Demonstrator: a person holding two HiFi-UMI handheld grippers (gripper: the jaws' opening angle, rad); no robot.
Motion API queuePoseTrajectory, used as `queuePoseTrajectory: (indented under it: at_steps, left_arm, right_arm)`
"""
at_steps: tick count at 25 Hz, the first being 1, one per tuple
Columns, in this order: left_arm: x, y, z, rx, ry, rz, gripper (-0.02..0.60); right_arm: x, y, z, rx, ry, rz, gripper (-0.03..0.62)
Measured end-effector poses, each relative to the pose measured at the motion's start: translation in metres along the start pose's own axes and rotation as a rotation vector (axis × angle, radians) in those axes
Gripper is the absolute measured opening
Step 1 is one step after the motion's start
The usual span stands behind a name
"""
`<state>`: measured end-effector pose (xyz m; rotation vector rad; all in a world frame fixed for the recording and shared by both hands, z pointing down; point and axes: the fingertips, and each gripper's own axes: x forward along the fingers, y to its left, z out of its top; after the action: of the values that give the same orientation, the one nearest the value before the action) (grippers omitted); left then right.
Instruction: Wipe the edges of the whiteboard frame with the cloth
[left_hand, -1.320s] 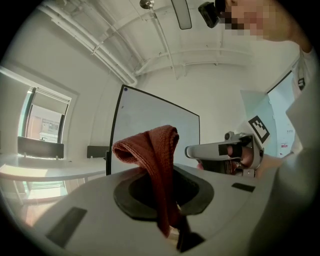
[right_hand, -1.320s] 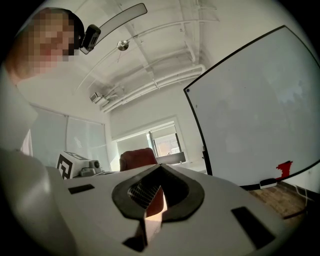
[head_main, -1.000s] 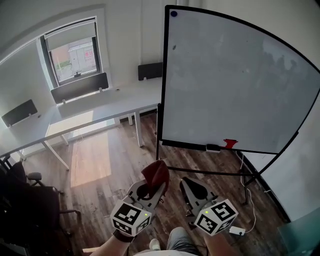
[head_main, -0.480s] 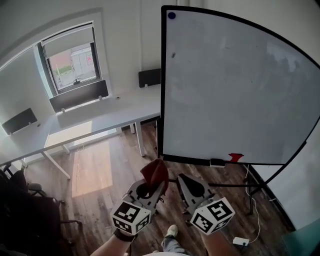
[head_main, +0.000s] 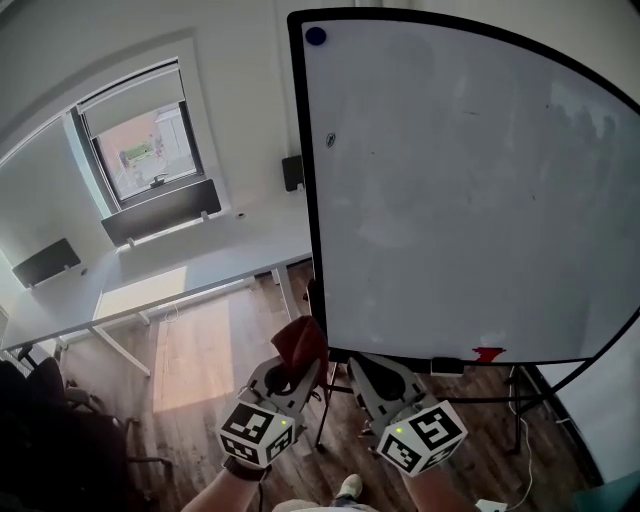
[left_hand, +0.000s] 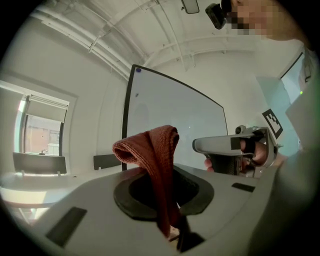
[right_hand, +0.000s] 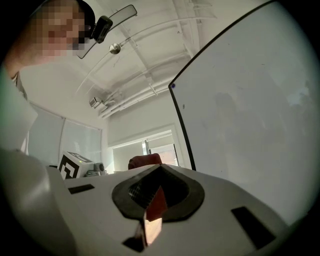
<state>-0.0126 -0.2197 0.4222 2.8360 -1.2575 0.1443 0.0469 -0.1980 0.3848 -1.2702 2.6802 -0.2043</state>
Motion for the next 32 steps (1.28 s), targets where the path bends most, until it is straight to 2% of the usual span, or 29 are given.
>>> queuePoseTrajectory:
  at_steps: [7,13,20,32]
  left_arm:
    - [0.048,0.053,0.005,-0.022,-0.001,0.070,0.062]
    - [0.078,0.099,0.008,-0.069,-0.023,0.092,0.063]
    - [0.118,0.140,0.011,-0.070,-0.023,0.074,0.063]
    - [0.157,0.165,0.004,-0.018,-0.009,0.015,0.063]
  right_arm:
    - [0.051,-0.034,-0.008,0.034,0.022,0.040,0.005]
    - [0.085,-0.052,-0.007,0.011,0.031,0.003,0.005]
    - [0.120,-0.077,0.004,-0.015,0.022,-0.070,0.005]
    - [0.151,-0.093,-0.004,-0.024,0.046,-0.145,0.005]
